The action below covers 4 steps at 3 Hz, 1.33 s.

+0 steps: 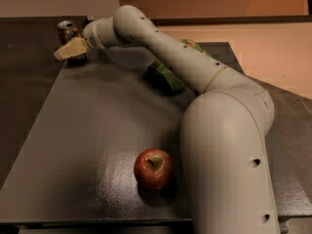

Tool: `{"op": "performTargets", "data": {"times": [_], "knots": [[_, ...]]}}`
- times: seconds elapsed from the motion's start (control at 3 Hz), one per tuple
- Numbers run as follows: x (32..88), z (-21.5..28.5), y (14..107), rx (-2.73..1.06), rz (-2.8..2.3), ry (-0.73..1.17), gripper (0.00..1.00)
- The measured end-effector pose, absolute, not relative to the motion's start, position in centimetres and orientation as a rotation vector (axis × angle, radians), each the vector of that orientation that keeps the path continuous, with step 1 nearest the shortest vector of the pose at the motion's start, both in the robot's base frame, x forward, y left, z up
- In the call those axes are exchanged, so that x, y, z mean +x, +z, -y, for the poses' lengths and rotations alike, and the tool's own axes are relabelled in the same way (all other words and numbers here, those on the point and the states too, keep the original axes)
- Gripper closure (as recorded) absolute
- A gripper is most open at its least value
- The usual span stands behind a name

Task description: Knock orange can over

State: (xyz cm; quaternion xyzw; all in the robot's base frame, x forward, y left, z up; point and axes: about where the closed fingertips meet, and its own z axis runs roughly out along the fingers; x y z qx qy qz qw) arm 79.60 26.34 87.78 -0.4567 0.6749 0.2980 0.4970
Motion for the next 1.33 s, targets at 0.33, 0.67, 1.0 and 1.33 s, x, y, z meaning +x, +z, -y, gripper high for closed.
{"op": "performTargets", "data": {"times": [0.33, 0.67, 1.0, 1.33], "knots": [[79.7, -27.0, 87.6, -1.091, -1.632, 0.732, 0.18], [79.5, -27.2, 87.8, -1.076, -1.622, 0.741, 0.42], [79.0, -26.9, 88.7, -1.066, -1.605, 0.742, 0.65], [77.9, -25.6, 90.1, -1.085, -1.599, 0.72, 0.88]]}}
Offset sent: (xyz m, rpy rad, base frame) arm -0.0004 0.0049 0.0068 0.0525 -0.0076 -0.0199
